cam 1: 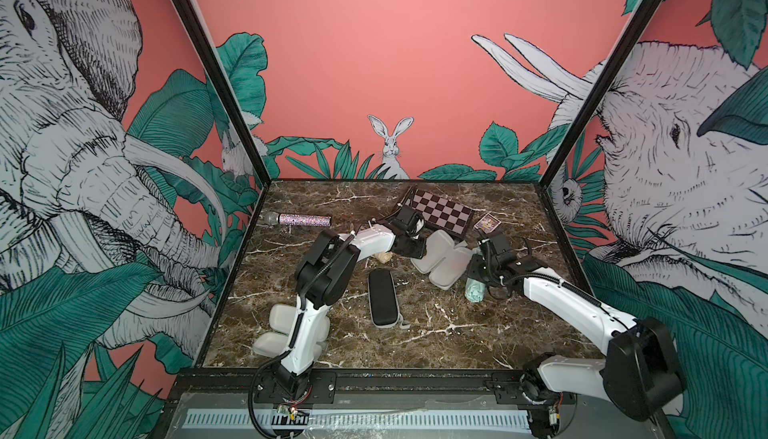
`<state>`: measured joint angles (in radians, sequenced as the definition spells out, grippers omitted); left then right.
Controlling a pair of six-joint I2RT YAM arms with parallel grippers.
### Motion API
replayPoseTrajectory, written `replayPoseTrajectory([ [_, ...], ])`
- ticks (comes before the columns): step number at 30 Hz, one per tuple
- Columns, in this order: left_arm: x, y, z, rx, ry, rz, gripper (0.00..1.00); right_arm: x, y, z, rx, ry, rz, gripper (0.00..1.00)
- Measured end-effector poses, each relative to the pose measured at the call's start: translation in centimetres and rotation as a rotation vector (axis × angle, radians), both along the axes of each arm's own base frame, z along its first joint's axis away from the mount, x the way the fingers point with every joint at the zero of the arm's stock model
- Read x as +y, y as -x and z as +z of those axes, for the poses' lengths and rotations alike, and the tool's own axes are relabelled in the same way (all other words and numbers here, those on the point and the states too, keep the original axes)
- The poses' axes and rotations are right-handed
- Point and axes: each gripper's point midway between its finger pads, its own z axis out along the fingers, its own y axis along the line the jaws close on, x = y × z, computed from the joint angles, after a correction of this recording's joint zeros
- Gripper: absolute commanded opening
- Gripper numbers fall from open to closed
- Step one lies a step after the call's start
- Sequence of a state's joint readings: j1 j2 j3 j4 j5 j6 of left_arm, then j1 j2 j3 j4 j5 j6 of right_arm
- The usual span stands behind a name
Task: Put umbrellas into zippered umbrella sleeves
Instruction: Adjust the umbrella sleeve at the center of the board, then place the umbrella in the umbrella sleeve.
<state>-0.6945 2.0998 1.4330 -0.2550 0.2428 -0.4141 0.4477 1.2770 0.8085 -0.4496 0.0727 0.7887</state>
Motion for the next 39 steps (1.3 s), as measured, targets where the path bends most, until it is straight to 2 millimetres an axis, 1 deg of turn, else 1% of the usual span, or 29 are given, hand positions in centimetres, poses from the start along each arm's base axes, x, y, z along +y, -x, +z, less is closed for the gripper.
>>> replayPoseTrajectory([
  [2,1.0,2.3,0.4,0.014,0.006,0.051,0.13,0.1,0.3,-0.1,0.012,-0.005,0.013,0.25],
  [3,1.4,3.2,0.8,0.011,0.014,0.082,0.11,0.3,0.5,-0.2,0.021,-0.01,0.023,0.24],
  [5,1.6,5.2,1.4,0.004,0.03,0.143,0.11,0.4,0.9,-0.4,0.038,-0.021,0.034,0.22],
  [7,1.2,7.5,1.5,0.005,0.032,0.191,0.1,0.6,1.5,-0.7,0.068,-0.032,0.049,0.19],
  [9,0.1,10.3,1.2,0.017,0.026,0.216,0.1,0.9,2.2,-0.9,0.098,-0.042,0.074,0.17],
  [12,-1.6,13.5,0.8,0.047,0.023,0.236,0.11,1.2,3.5,-0.8,0.147,-0.017,0.13,0.17],
  [13,-1.8,14.1,0.8,0.054,0.025,0.246,0.11,1.4,3.7,-0.6,0.156,-0.013,0.148,0.17],
  [15,-1.6,14.5,0.7,0.066,0.024,0.292,0.11,1.9,4.0,-0.4,0.171,-0.014,0.183,0.17],
  [17,-1.0,14.2,0.8,0.065,0.019,0.339,0.11,2.5,4.4,-0.9,0.195,-0.016,0.212,0.17],
  [21,-0.4,14.0,1.4,0.053,0.019,0.399,0.11,2.9,5.3,-3.3,0.29,0.011,0.236,0.17],
  [26,-0.9,14.8,1.7,0.045,0.025,0.395,0.11,3.2,5.5,-6.0,0.375,0.034,0.253,0.2],
  [29,-1.0,14.7,1.9,0.031,0.025,0.395,0.1,3.6,4.9,-6.5,0.392,0.052,0.272,0.2],
  [32,-1.2,14.6,2.1,0.016,0.028,0.393,0.08,3.8,3.9,-6.5,0.389,0.076,0.289,0.25],
  [35,-1.3,14.4,2.3,0.002,0.037,0.39,0.06,4.1,2.8,-6.5,0.388,0.105,0.308,0.31],
  [39,-1.6,14.2,2.7,-0.013,0.043,0.379,0.06,4.1,2.0,-6.4,0.398,0.15,0.336,0.51],
])
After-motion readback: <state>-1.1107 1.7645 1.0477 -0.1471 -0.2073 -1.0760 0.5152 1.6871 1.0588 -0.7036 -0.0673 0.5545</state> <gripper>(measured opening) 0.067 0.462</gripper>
